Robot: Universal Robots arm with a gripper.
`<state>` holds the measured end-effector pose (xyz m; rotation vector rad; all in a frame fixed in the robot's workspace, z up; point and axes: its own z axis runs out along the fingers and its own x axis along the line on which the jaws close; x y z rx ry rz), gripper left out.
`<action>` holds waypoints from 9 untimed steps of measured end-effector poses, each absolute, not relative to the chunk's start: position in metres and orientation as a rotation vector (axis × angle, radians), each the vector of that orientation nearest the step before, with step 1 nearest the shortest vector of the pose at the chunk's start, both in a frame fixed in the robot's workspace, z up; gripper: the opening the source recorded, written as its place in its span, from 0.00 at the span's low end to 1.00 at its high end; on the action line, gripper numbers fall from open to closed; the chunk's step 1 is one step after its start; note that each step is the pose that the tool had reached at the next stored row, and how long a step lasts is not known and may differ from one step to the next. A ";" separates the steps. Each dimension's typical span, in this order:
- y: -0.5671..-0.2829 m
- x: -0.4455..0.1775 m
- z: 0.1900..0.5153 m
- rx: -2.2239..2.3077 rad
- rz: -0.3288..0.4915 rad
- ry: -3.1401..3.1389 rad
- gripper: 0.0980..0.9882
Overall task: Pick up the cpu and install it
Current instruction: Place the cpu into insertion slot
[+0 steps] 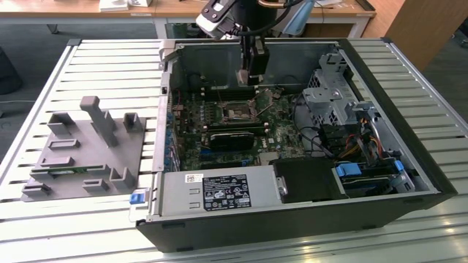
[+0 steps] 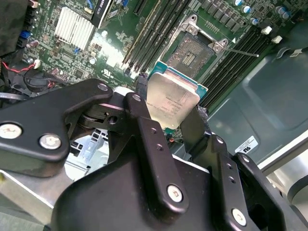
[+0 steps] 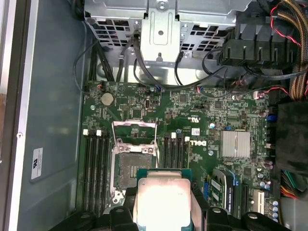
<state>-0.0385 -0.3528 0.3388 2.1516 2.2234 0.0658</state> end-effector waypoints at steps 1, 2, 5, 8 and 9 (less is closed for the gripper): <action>-0.353 -0.039 0.338 2.152 0.066 2.223 0.48; -0.353 -0.039 0.338 2.152 0.066 2.223 0.48; -0.353 -0.039 0.334 2.152 0.066 2.223 0.48; -0.353 -0.039 0.331 2.152 0.066 2.223 0.48; -0.353 -0.039 0.329 2.152 0.066 2.224 0.48</action>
